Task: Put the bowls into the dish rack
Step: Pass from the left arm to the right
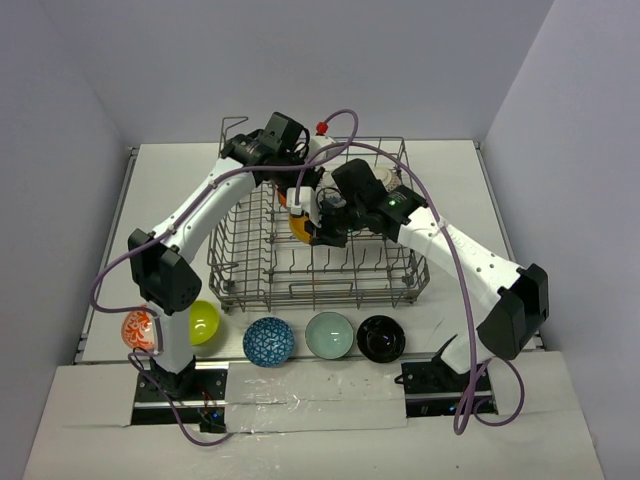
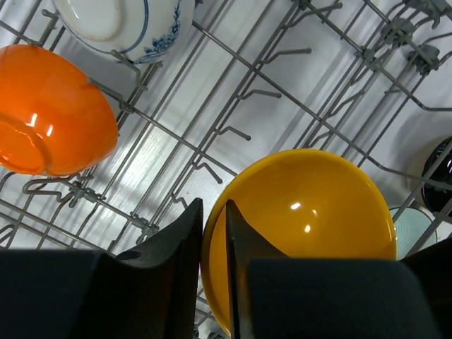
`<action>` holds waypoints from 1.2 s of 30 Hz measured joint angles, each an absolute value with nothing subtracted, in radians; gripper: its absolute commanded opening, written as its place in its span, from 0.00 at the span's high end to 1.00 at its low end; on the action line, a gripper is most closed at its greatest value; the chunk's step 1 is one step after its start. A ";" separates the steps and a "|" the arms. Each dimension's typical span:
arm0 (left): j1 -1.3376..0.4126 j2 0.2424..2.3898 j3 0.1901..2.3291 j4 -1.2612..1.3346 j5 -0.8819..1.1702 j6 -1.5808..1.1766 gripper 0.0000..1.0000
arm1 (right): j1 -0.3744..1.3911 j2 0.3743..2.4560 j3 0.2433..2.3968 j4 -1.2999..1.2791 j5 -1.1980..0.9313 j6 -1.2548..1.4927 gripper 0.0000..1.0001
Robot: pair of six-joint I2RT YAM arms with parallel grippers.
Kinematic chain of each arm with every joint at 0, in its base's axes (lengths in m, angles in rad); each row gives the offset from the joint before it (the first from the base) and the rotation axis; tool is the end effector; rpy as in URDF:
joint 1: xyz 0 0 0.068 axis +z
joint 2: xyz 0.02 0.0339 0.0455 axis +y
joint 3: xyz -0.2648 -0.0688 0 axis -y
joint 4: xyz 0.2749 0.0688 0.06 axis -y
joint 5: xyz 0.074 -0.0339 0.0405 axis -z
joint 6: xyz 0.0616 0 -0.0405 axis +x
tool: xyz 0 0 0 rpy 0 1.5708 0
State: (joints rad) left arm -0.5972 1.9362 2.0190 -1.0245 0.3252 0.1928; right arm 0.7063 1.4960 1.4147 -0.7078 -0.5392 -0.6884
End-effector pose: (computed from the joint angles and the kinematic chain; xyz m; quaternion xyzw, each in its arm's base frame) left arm 0.3706 -0.2758 0.3363 0.4073 0.8469 -0.2121 0.2682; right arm 0.2598 0.2632 0.3250 -0.6501 0.6180 0.2495 0.3650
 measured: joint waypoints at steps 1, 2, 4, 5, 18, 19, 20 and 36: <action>-0.598 1.936 2.024 -1.023 0.319 0.186 0.78 | 0.706 1.496 1.417 -0.707 -0.537 -0.689 1.00; -0.599 1.936 2.027 -1.021 0.315 0.179 0.77 | 0.706 1.496 1.420 -0.708 -0.534 -0.689 1.00; -0.603 1.936 2.031 -1.018 0.307 0.168 0.74 | 0.706 1.496 1.423 -0.711 -0.531 -0.689 1.00; -0.604 1.936 2.032 -1.015 0.303 0.161 0.73 | 0.706 1.496 1.425 -0.712 -0.530 -0.689 1.00; -0.609 1.936 2.093 -1.006 0.234 0.109 0.57 | 0.706 1.496 1.425 -0.726 -0.516 -0.673 1.00; -0.609 1.937 2.093 -1.006 0.226 0.108 0.56 | 0.706 1.496 1.425 -0.726 -0.516 -0.673 1.00; -0.609 1.937 2.093 -1.006 0.215 0.108 0.55 | 0.706 1.496 1.425 -0.726 -0.516 -0.673 1.00; -0.473 1.686 1.918 -0.854 -0.099 0.016 0.51 | 0.688 1.536 1.467 -0.700 -0.517 -0.486 1.00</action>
